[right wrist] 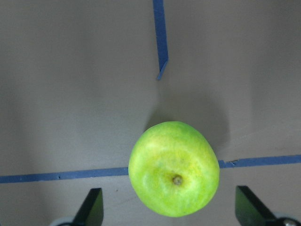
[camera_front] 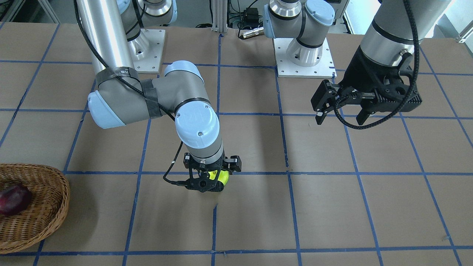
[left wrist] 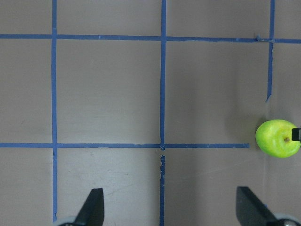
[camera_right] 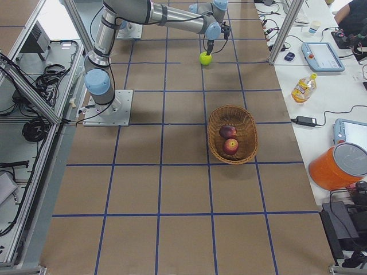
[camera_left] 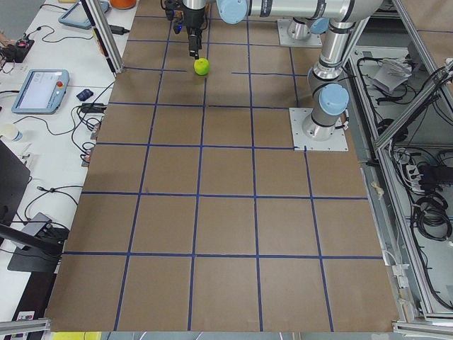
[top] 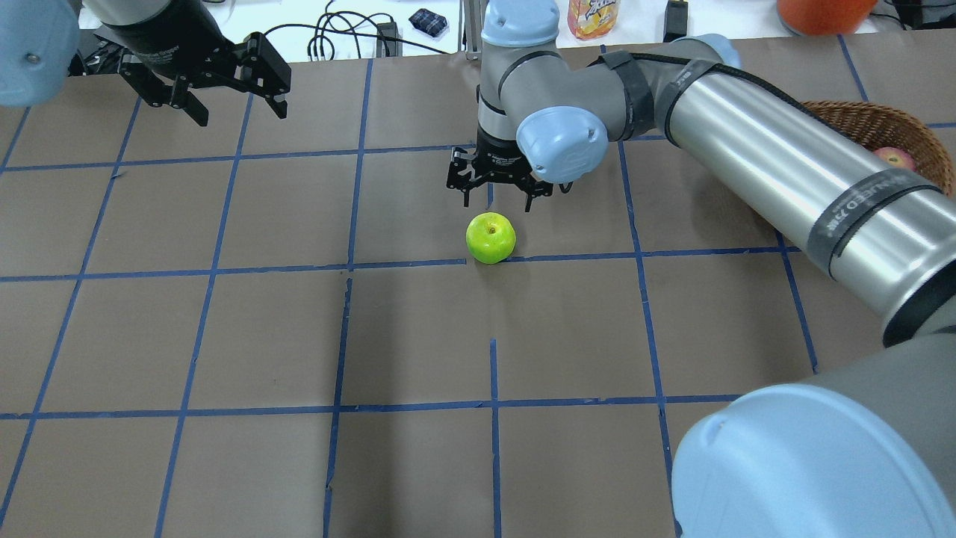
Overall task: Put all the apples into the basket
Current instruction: 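Lower the right gripper onto the green apple and grasp it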
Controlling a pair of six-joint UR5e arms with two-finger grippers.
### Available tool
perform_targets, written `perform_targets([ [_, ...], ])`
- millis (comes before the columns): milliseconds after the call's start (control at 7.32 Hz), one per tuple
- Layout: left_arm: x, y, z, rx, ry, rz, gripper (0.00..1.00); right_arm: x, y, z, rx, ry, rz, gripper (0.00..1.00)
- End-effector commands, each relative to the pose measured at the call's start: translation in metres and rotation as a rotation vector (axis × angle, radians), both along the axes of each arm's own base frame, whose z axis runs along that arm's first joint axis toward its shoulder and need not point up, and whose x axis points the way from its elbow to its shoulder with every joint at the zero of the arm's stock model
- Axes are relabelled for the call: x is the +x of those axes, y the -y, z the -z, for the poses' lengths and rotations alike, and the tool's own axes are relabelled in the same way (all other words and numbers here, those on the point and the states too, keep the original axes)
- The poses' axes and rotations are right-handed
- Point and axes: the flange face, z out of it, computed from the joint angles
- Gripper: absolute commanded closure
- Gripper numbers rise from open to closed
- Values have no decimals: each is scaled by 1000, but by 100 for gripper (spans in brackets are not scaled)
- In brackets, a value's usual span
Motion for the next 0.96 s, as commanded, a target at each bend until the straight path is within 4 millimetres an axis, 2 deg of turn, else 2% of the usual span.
perform_targets([
  [0, 2, -1, -3, -12, -7, -5, 0, 4, 1, 23, 25, -23, 6, 0],
  [137, 3, -2, -4, -13, 1, -8, 0, 4, 1, 26, 25, -18, 7, 0],
  [410, 28, -7, -14, -8, 49, -52, 0, 6, 4, 56, 67, -28, 8, 0],
  [546, 26, -12, -10, 2, 49, -49, 0, 5, 6, 66, 77, -41, 7, 0],
  [683, 24, -16, -9, 18, 53, -60, 0, 5, 5, 68, 77, -40, 4, 1],
  [820, 24, -18, -12, 15, 46, -85, 0, 5, 6, 68, 70, -44, 6, 36],
])
